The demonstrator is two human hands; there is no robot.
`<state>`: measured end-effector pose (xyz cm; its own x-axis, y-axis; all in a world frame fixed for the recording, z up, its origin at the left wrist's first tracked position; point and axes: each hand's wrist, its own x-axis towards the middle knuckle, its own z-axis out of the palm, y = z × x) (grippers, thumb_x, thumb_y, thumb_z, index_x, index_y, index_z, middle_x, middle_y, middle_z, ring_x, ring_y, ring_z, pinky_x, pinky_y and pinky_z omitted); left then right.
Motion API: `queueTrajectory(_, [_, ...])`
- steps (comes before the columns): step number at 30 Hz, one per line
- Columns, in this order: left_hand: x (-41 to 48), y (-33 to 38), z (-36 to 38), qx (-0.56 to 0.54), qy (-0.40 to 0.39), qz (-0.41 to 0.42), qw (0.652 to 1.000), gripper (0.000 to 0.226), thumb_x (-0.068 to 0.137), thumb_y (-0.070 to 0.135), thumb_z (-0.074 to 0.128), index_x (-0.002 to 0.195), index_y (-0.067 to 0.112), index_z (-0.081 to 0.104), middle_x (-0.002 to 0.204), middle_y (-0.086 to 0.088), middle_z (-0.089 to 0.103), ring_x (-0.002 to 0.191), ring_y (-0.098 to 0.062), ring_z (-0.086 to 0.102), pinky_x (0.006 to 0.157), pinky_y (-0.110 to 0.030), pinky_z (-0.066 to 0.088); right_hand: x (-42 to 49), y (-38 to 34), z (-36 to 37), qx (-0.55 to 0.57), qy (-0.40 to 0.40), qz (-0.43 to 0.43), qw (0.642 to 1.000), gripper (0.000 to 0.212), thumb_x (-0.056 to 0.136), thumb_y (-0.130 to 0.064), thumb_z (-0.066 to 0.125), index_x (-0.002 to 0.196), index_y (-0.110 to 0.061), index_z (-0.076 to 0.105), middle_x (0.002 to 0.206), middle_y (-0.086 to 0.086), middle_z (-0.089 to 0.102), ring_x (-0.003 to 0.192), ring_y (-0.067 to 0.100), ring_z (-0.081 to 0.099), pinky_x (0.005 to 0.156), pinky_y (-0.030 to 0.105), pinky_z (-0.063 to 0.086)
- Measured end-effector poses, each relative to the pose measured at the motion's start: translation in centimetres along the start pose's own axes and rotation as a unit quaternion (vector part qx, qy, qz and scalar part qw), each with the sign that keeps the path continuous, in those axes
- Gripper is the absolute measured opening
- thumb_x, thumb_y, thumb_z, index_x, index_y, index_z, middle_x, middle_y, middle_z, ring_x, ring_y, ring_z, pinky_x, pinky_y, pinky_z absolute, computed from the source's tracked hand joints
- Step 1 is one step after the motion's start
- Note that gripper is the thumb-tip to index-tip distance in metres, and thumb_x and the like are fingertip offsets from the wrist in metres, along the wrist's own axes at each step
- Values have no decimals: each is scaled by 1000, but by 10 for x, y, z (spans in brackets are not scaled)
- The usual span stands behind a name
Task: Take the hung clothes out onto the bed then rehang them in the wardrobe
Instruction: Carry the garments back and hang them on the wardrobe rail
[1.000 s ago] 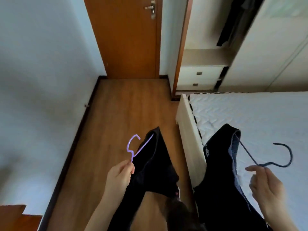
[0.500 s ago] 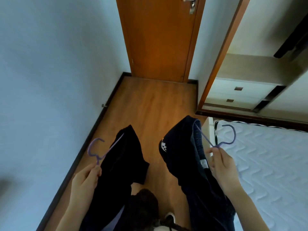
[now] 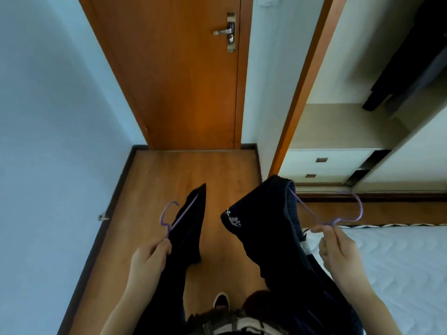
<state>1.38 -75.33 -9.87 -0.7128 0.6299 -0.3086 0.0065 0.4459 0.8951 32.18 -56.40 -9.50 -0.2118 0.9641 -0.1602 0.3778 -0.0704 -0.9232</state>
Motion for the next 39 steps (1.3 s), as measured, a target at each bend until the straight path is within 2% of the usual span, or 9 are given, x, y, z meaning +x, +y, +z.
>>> queueTrajectory(5, [103, 65, 60, -2, -96, 15, 995, 32, 91, 15, 52, 62, 3, 46, 47, -1, 35, 48, -16, 30, 55, -32, 22, 95, -30, -10, 23, 54, 0, 998, 36, 104, -21, 35, 83, -18, 64, 43, -9, 44, 38, 2, 37, 39, 9, 28])
queueTrajectory(11, [193, 129, 161, 44, -186, 44, 981, 31, 93, 7, 49, 63, 1, 46, 46, 3, 33, 41, -11, 29, 52, -30, 21, 210, -21, -33, 64, 122, 29, 990, 31, 102, -24, 38, 87, -15, 64, 49, -7, 32, 45, 12, 28, 43, 22, 25])
queueTrajectory(17, [251, 218, 256, 92, -270, 94, 954, 30, 93, 8, 49, 65, 2, 43, 49, 1, 32, 48, -14, 29, 55, -31, 23, 303, -26, -77, 92, 188, 58, 976, 31, 101, -23, 42, 85, -10, 65, 57, 19, 40, 50, 19, 37, 48, 27, 32])
queueTrajectory(22, [299, 302, 335, 47, -351, 111, 929, 31, 95, 14, 48, 72, -3, 35, 54, -4, 22, 47, -15, 19, 48, -25, 19, 372, -54, -125, 127, 222, 69, 964, 33, 103, -18, 41, 83, -4, 63, 47, -5, 31, 36, 8, 25, 38, 15, 21])
queueTrajectory(25, [336, 343, 387, 49, -380, 132, 914, 31, 95, 16, 47, 74, -3, 36, 55, -4, 21, 46, -15, 17, 48, -24, 16, 419, -68, -150, 130, 232, 62, 962, 36, 104, -22, 39, 86, -3, 64, 50, -3, 32, 38, 9, 27, 36, 16, 23])
queueTrajectory(28, [373, 381, 443, 40, -404, 153, 901, 31, 89, 20, 50, 63, 6, 40, 47, 1, 23, 38, -11, 19, 41, -19, 18, 466, -85, -170, 132, 243, 50, 960, 38, 104, -23, 38, 90, 0, 64, 51, -1, 30, 41, 11, 25, 36, 17, 23])
queueTrajectory(32, [402, 427, 514, -18, -424, 112, 899, 32, 94, 4, 43, 63, 8, 43, 45, 0, 24, 32, -8, 18, 31, -15, 16, 520, -124, -202, 155, 271, 31, 949, 37, 104, -23, 37, 93, 3, 61, 51, -2, 29, 39, 11, 22, 37, 17, 18])
queueTrajectory(34, [409, 451, 543, -51, -442, 93, 891, 32, 94, 7, 45, 62, 9, 43, 46, -1, 23, 30, -8, 18, 32, -14, 14, 544, -148, -219, 146, 283, 11, 948, 37, 105, -22, 37, 92, 2, 61, 51, -3, 29, 40, 11, 21, 39, 18, 16])
queueTrajectory(39, [412, 509, 598, -134, -409, 114, 895, 28, 90, 3, 45, 63, 10, 41, 48, 1, 21, 35, -9, 15, 36, -15, 13, 601, -195, -263, 164, 300, -28, 940, 37, 105, -20, 35, 93, 5, 60, 52, -3, 28, 37, 6, 21, 34, 14, 18])
